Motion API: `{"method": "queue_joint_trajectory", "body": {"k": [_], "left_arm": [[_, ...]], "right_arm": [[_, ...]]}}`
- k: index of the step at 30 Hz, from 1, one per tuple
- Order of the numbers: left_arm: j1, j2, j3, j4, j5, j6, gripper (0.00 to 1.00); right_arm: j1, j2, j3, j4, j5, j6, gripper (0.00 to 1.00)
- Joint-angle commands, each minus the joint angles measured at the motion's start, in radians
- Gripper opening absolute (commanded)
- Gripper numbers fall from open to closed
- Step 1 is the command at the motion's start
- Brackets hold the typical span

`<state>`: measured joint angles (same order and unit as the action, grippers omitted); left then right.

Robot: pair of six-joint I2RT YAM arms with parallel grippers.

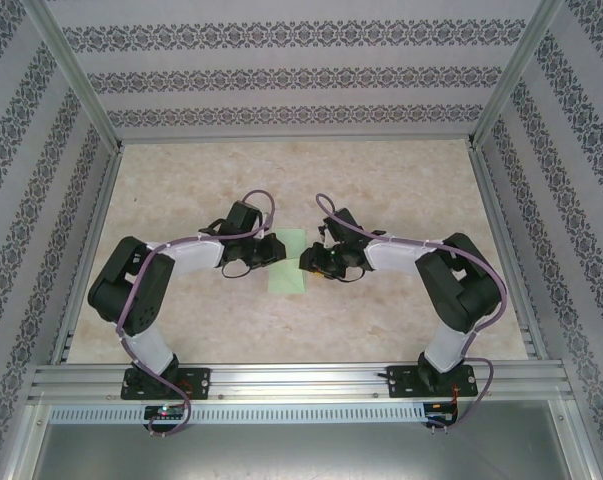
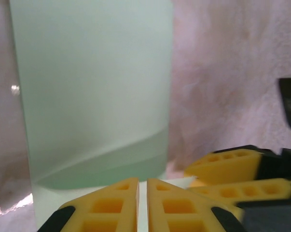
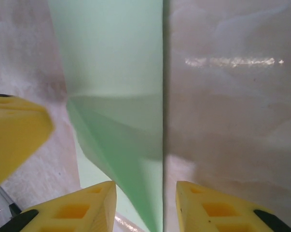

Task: Fold a paper plane with a square sheet of paper (pick it up from the middle)
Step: Fold the triangle a second time at the center of the table, then turn over the paper at the center of the table.

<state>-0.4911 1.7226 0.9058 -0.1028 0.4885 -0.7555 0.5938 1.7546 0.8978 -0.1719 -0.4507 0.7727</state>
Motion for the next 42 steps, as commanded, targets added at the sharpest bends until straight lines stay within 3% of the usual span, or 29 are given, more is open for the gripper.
{"method": "queue_joint_trajectory", "body": {"k": [1,14,21,33,42], "left_arm": [[0.011,-0.026,0.018,-0.051,-0.030,0.031,0.14],[0.011,-0.010,0.003,-0.063,-0.032,0.036,0.13],[0.011,0.036,0.013,-0.067,-0.017,0.035,0.11],[0.011,0.099,0.033,-0.087,-0.007,0.039,0.10],[0.010,0.086,0.020,-0.072,-0.010,0.032,0.10]], "right_arm": [[0.006,0.037,0.039,0.031,-0.031,-0.003,0.37],[0.016,0.083,0.052,0.049,-0.036,-0.009,0.38],[0.018,0.101,0.054,0.079,-0.067,-0.001,0.32],[0.017,0.073,0.015,0.113,-0.052,0.028,0.35],[0.016,0.091,0.001,0.212,-0.116,0.046,0.32]]}}
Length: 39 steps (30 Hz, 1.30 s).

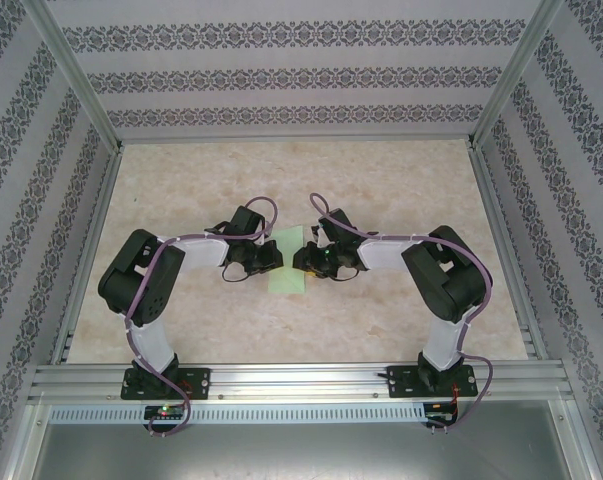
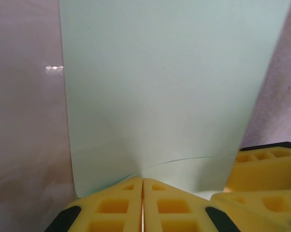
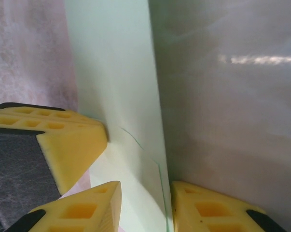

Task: Fold a paper plane with a square sheet of paper (pick it up from the middle)
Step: Turn over the paper at the center of the table.

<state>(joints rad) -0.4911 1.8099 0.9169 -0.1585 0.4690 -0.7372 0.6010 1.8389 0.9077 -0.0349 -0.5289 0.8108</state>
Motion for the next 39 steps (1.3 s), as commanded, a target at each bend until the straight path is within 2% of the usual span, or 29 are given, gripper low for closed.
{"method": "queue_joint_trajectory", "body": {"k": [1,17,27,33,36,39], "left_arm": [[0.011,-0.004,0.010,-0.017,0.008,0.013,0.10],[0.010,-0.043,0.009,-0.001,0.005,-0.007,0.10],[0.011,-0.131,-0.008,-0.011,-0.048,-0.018,0.11],[0.015,-0.262,-0.012,-0.069,-0.170,-0.029,0.11],[0.021,-0.336,-0.011,-0.117,-0.251,-0.033,0.12],[0.031,-0.413,-0.022,-0.146,-0.325,-0.036,0.13]], "right_arm": [[0.008,0.009,-0.008,0.076,-0.041,0.002,0.32],[0.006,0.035,-0.036,0.123,-0.073,-0.029,0.26],[0.005,-0.002,-0.039,0.127,-0.075,-0.025,0.06],[-0.002,-0.127,-0.003,-0.062,0.005,-0.089,0.00],[-0.006,-0.235,0.059,-0.290,0.114,-0.168,0.00],[-0.007,-0.333,0.161,-0.592,0.307,-0.248,0.00]]}}
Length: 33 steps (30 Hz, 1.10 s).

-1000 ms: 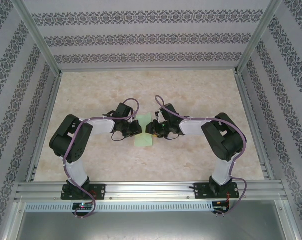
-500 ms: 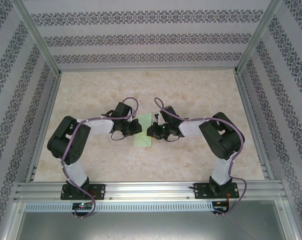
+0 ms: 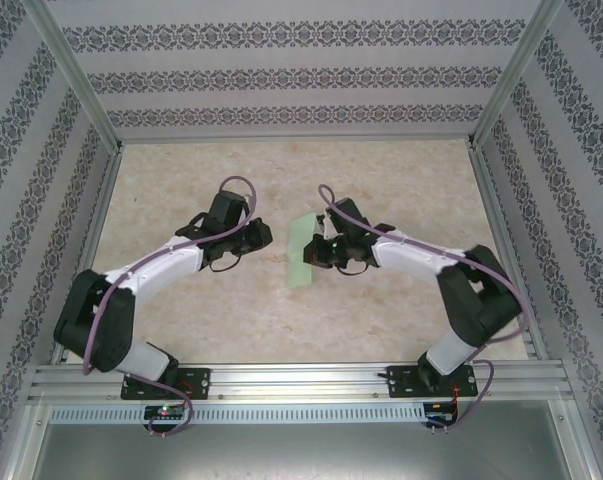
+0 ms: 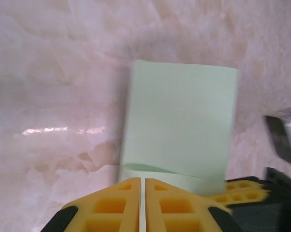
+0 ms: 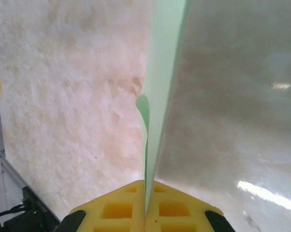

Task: Fold a paper plane with a square sheet of paper (pick it up from the middle)
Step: Turn over the paper at the center of the table.

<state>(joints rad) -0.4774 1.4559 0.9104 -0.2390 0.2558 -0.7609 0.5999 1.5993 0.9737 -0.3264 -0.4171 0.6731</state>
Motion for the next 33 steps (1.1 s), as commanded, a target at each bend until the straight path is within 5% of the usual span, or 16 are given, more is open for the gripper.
{"method": "queue_joint_trajectory", "body": {"k": [1,8,11,18,25,33], "left_arm": [[0.021,-0.083,-0.019,-0.076,-0.136,-0.012,0.13],[0.043,-0.203,-0.036,-0.137,-0.261,-0.005,0.14],[0.049,-0.257,-0.058,-0.157,-0.327,-0.012,0.15],[0.060,-0.368,-0.096,-0.205,-0.424,-0.003,0.16],[0.070,-0.477,-0.140,-0.251,-0.459,0.031,0.16],[0.083,-0.591,-0.166,-0.303,-0.477,0.068,0.21]], "right_arm": [[-0.005,-0.116,0.129,-0.399,0.278,-0.122,0.00],[0.075,-0.107,0.408,-1.000,0.819,-0.128,0.02],[0.134,-0.017,0.500,-1.146,0.930,-0.100,0.02],[0.247,0.275,0.636,-1.194,0.904,-0.063,0.02],[0.327,0.564,0.862,-1.180,0.735,-0.060,0.07],[0.350,0.712,1.033,-1.072,0.530,-0.065,0.15]]}}
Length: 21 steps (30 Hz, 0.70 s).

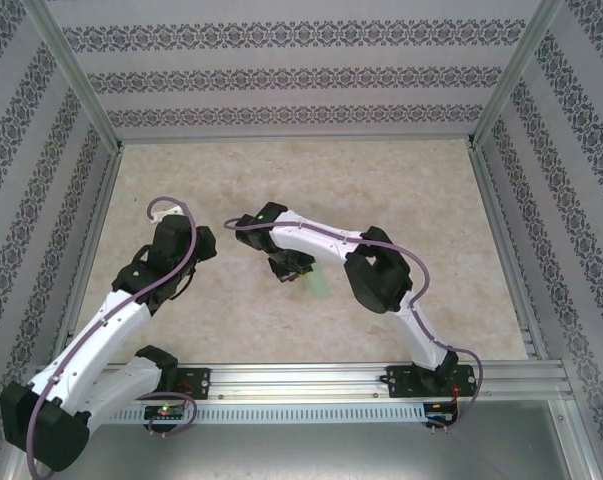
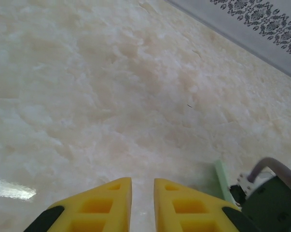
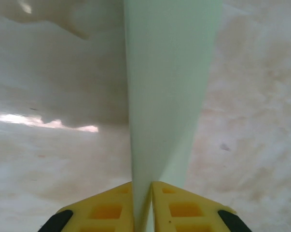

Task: Fold a paper plane with a square sheet of paper (pick it up from the middle)
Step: Turn over the paper at the center of the table.

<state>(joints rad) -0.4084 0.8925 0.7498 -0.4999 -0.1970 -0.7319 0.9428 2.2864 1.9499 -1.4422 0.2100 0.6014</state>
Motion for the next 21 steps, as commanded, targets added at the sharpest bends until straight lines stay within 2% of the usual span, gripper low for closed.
{"method": "queue_joint_trajectory", "body": {"k": [1,5,8,10,12,14,17,21], "left_arm": [[0.013,-0.032,-0.003,-0.051,-0.023,0.044,0.22],[0.014,-0.032,0.011,-0.068,0.003,0.058,0.23],[0.014,-0.030,0.021,-0.083,0.022,0.047,0.23],[0.015,-0.027,0.018,-0.077,0.054,0.046,0.24],[0.014,-0.019,0.011,-0.057,0.111,0.043,0.26],[0.015,0.005,0.000,-0.024,0.187,0.031,0.27],[0.012,0.061,-0.017,0.035,0.298,-0.004,0.27],[-0.031,0.191,-0.042,0.167,0.443,-0.020,0.28]], "right_arm": [[0.009,0.036,0.070,0.056,-0.118,0.007,0.18],[0.007,0.007,0.053,0.172,-0.213,0.001,0.31],[-0.015,-0.053,-0.016,0.321,-0.353,-0.007,0.35],[-0.029,-0.157,-0.118,0.444,-0.356,0.007,0.36],[-0.058,-0.269,-0.240,0.582,-0.404,0.006,0.52],[-0.103,-0.366,-0.349,0.680,-0.425,0.033,0.53],[-0.159,-0.484,-0.513,0.818,-0.475,0.013,0.60],[-0.208,-0.634,-0.661,0.905,-0.322,0.006,0.61]]}}
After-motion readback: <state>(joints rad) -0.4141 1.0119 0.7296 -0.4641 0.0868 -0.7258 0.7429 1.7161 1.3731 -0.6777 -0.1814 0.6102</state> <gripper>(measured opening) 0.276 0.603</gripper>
